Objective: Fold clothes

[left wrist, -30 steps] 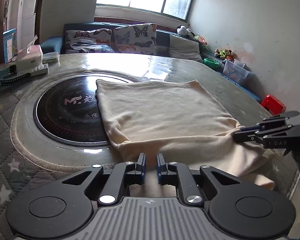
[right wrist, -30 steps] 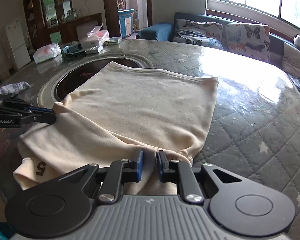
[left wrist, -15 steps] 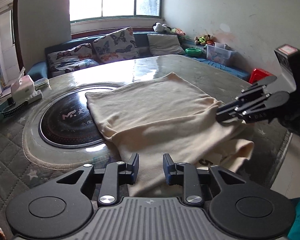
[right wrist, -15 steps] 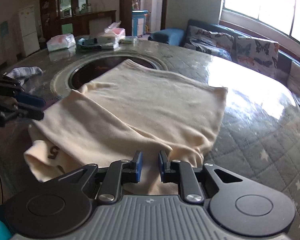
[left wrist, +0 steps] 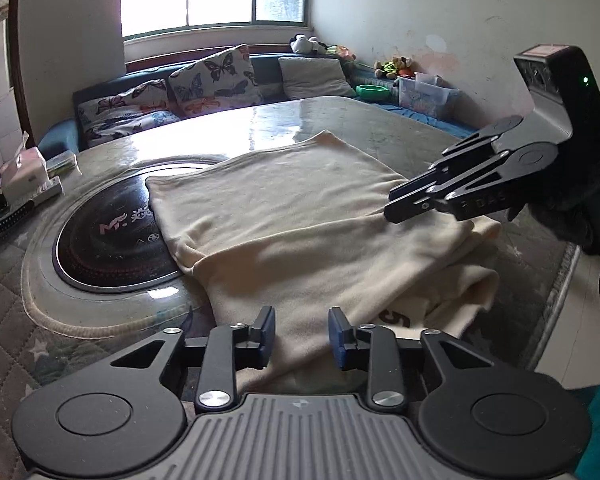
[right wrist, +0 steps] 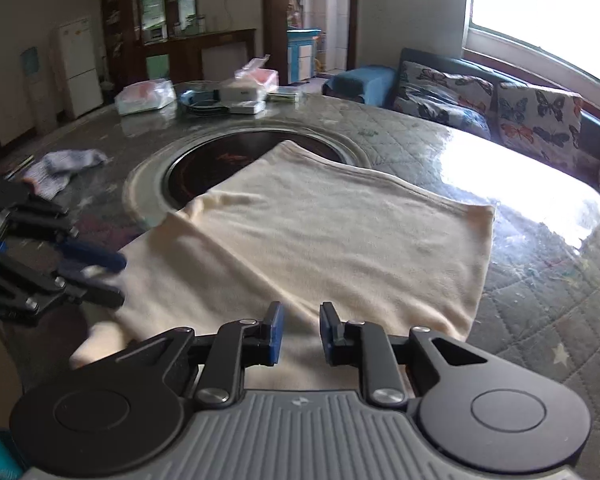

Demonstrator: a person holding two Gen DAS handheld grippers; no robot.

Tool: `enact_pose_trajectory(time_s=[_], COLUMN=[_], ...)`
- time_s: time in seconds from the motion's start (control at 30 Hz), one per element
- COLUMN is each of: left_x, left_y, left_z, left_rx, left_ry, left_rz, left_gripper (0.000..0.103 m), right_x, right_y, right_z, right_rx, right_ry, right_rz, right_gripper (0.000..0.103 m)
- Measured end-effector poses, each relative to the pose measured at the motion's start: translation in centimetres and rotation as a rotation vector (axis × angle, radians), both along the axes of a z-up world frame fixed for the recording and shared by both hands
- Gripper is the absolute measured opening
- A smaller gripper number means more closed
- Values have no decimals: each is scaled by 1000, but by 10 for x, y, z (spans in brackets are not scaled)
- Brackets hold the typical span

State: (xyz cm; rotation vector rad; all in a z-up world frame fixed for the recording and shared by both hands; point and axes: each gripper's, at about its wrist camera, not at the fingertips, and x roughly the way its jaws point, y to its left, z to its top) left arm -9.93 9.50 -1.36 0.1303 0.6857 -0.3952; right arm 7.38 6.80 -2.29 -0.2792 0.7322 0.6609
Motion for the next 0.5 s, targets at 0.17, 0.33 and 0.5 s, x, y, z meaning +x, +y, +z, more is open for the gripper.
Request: enact_pose_trajectory(time_s=[0.17,0.33,0.5], left_x=[-28,-43,-39], left_y=[-8,-30,-47], left_z=[2,-7,-16], left_rx=[81,195,243], left_ry=[-68,-126,-187], left_rz=[-105,-202,-234], left_gripper=[46,46,46], right_x=[-22,-31,-43], right_y=[-12,-23,-27], right_z=[-2,-5,7], right_rx=[-62,-60,-70], right_ry=[9,26,-6], right_rz=[31,4,24], right_gripper=[24,25,30])
